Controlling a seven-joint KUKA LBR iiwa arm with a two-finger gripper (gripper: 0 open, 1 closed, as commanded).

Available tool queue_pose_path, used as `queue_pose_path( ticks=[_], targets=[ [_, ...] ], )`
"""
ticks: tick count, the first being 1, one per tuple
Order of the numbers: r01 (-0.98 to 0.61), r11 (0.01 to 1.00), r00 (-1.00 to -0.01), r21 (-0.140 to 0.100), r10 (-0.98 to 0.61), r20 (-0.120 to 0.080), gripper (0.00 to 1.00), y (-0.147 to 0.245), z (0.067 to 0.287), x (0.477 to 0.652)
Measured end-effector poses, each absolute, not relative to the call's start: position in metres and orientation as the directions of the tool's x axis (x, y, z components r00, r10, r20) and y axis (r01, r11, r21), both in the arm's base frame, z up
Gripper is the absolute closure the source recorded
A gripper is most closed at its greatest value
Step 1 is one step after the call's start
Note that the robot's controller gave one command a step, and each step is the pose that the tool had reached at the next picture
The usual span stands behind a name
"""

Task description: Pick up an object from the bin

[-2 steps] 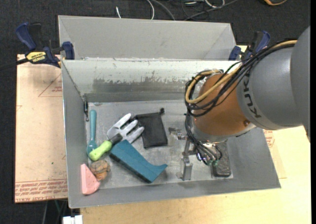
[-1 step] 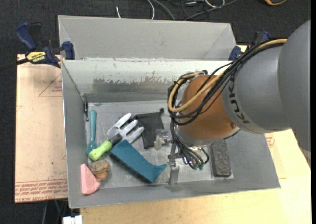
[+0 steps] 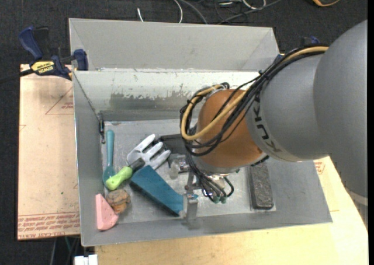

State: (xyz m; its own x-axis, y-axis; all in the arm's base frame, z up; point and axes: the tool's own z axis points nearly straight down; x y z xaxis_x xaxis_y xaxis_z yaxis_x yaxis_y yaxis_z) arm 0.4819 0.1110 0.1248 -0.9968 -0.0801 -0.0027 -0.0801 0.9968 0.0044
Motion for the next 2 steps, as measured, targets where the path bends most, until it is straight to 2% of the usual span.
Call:
queue_pose_path(
  ticks=[1,2],
  targets=[
    [-0.016,1.000,-1.000,0.009,-0.016,-0.011,0.00,0.094,0.075,0.484],
    [-0.218,0.976,-0.976,0.007,-0.218,-0.018,1.00,0.115,0.072,0.501]
  ],
)
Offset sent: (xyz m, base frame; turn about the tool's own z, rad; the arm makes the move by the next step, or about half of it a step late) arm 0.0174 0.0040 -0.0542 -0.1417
